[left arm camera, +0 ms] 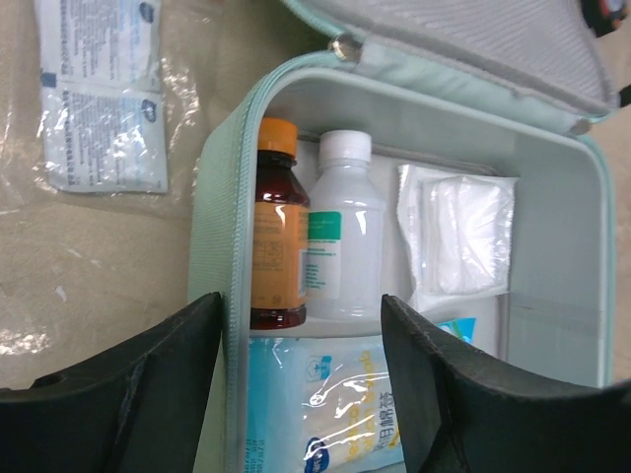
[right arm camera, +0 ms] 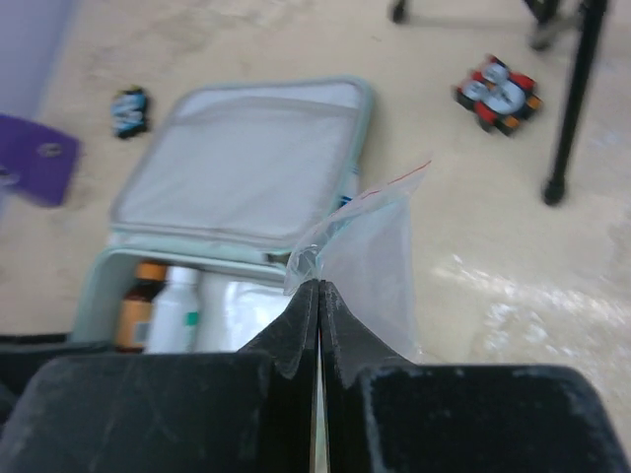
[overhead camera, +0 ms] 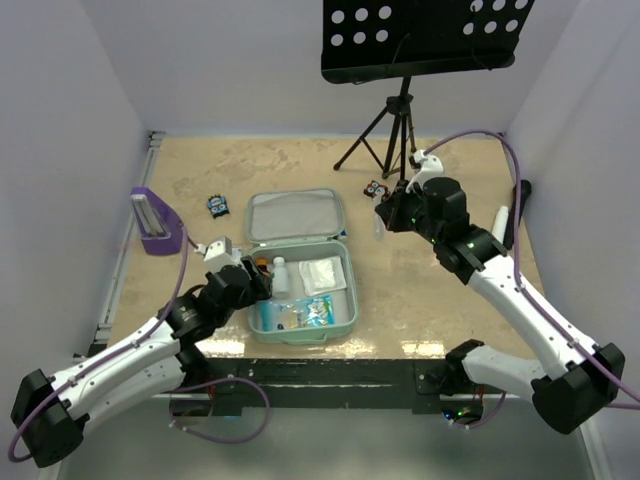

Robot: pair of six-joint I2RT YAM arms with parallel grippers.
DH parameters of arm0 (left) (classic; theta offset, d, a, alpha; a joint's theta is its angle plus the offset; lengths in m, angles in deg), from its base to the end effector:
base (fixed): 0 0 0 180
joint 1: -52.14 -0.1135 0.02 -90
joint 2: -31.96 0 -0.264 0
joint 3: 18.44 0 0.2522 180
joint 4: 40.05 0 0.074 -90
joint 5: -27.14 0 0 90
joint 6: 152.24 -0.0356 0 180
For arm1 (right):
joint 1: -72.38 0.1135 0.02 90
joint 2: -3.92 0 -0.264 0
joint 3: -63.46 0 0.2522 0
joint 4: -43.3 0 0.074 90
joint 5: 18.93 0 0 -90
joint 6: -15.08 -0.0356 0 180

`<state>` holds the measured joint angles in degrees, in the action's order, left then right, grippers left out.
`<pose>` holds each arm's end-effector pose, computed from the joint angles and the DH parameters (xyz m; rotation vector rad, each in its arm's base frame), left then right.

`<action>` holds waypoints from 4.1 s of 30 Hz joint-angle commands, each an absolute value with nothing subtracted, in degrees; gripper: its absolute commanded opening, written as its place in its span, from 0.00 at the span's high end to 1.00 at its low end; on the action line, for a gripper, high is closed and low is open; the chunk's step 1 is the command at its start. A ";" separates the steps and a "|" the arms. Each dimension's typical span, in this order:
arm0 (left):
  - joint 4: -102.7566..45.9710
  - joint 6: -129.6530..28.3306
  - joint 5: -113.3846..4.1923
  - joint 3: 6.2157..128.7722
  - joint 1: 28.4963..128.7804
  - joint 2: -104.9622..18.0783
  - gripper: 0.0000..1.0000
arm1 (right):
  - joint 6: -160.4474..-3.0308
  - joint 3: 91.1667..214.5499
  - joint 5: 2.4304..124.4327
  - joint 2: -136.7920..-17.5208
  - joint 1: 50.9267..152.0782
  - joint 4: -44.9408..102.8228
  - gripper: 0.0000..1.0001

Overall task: Organize the medicine kit
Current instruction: Pick up the medical item at the center of the board, then place the medical item at the center of the board.

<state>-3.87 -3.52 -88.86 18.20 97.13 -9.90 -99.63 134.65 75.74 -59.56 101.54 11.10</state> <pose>0.1200 -0.0979 0.1966 -0.4990 2.1934 -0.4754 0.2212 0.1201 0.3382 -0.0257 2.0349 0.5189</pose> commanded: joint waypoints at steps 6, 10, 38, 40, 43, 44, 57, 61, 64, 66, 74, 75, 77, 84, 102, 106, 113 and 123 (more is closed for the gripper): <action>-24.06 -5.55 -83.43 19.42 96.52 5.30 0.12 | -104.70 136.12 30.84 -57.34 101.64 32.06 1.00; -36.10 -6.59 -80.10 13.36 96.52 14.63 0.00 | -112.77 131.21 18.73 -56.98 101.64 46.46 1.00; -82.09 -17.42 -33.94 17.82 96.35 -4.06 0.00 | -150.78 118.97 9.02 -55.14 107.27 105.39 1.00; -83.85 -16.98 -32.81 18.52 96.44 -6.17 0.00 | -149.11 119.06 9.46 -55.05 107.97 103.64 1.00; -89.28 -14.88 -30.61 19.41 96.44 -10.82 0.00 | -146.91 119.32 9.90 -55.23 109.29 100.91 1.00; -91.31 -13.91 -29.91 19.58 96.44 -12.49 0.00 | -146.56 119.24 9.99 -55.23 109.38 100.29 1.00; -105.48 -7.22 -21.81 21.34 96.44 -21.91 0.27 | -142.43 118.88 10.52 -54.79 109.55 95.02 1.00; -104.34 -7.66 -21.29 21.60 96.44 -22.00 0.41 | -141.20 118.80 10.60 -55.22 109.55 93.52 1.00; -102.85 -8.36 -21.11 21.78 96.44 -22.26 0.50 | -139.79 119.15 10.78 -55.57 109.55 91.16 1.00; -101.01 -9.15 -21.90 21.78 96.44 -22.18 0.56 | -138.04 119.50 10.87 -55.58 109.55 88.53 1.00; -93.10 -12.23 -24.80 21.78 96.44 -20.60 0.73 | -132.15 120.82 11.48 -54.96 109.55 80.79 0.98; -91.95 -13.01 -25.32 21.61 96.44 -20.16 0.74 | -131.36 120.99 11.57 -54.88 109.55 79.47 0.93; -90.46 -13.55 -26.29 21.17 96.52 -19.19 0.79 | -130.82 120.99 11.75 -54.53 109.55 78.41 0.86; -85.45 -15.21 -28.49 19.76 96.44 -16.64 1.00 | -126.18 123.45 12.79 -54.08 109.55 71.31 0.53; -12.18 -20.68 -78.64 25.63 96.35 4.99 0.98 | -102.00 128.03 73.35 -63.75 108.94 21.63 0.39; -2.14 -16.46 -86.83 29.33 96.35 2.35 0.99 | -101.21 126.44 76.25 -66.47 108.94 21.19 0.38; 7.71 -10.74 -97.21 30.66 96.35 3.40 1.00 | -100.24 125.30 79.07 -70.69 109.03 21.10 0.37; 13.00 -8.01 -103.64 30.92 96.26 -3.71 0.94 | -100.41 124.42 78.72 -71.66 109.03 21.80 0.38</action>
